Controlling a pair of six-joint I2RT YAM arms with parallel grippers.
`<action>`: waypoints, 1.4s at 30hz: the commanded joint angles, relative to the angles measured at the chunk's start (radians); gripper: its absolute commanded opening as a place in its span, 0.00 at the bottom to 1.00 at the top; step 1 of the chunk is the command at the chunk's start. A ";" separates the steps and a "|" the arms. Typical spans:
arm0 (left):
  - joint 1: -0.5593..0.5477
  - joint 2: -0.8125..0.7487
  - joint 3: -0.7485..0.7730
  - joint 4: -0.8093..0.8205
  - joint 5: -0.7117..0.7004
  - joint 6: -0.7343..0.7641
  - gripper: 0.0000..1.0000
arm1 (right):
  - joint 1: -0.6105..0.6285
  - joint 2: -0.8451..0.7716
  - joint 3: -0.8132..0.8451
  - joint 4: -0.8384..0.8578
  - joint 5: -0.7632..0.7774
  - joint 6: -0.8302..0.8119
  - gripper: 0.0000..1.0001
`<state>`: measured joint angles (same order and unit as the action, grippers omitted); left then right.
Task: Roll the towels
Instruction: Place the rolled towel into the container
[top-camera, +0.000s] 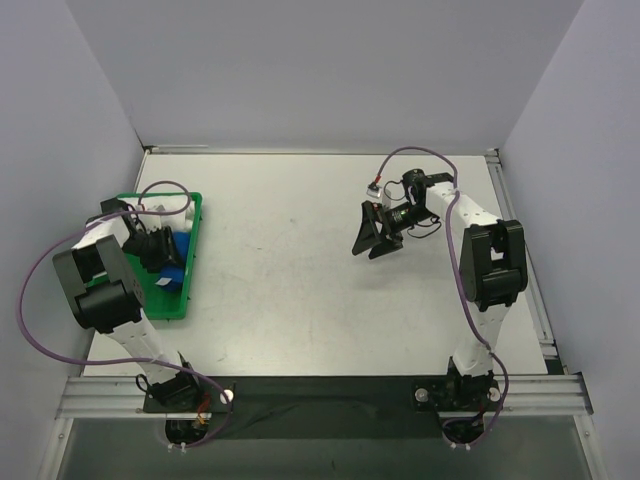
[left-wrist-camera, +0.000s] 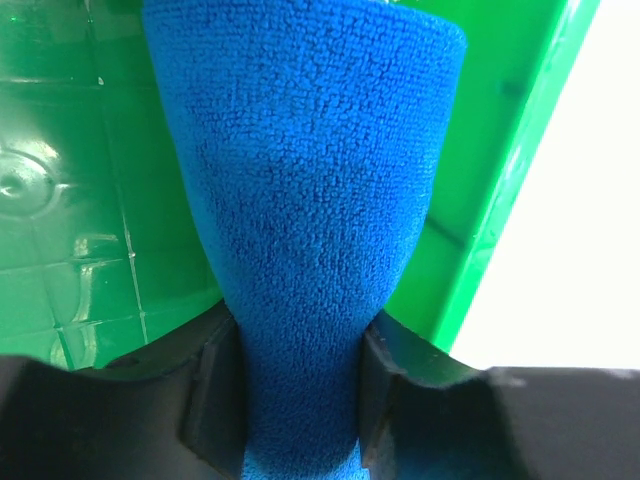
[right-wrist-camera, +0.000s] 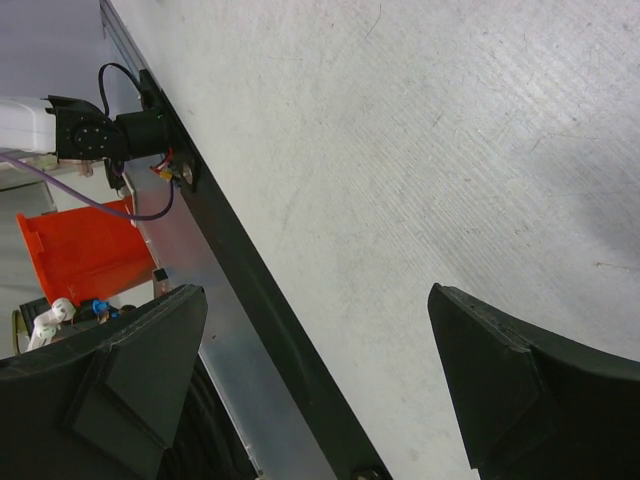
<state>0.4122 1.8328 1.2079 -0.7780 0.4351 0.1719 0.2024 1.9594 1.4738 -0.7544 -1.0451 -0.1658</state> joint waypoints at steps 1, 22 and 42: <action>-0.007 -0.032 -0.001 -0.047 0.025 0.012 0.46 | -0.008 -0.001 0.017 -0.053 -0.033 -0.015 1.00; -0.004 -0.096 0.044 -0.109 0.011 0.060 0.76 | -0.004 -0.001 0.025 -0.054 -0.043 -0.014 1.00; -0.070 -0.285 0.220 -0.153 -0.073 0.141 0.97 | -0.031 -0.103 0.036 -0.060 0.025 -0.046 1.00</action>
<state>0.3897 1.5944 1.3666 -0.9257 0.3981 0.2783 0.1959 1.9488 1.4738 -0.7654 -1.0443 -0.1875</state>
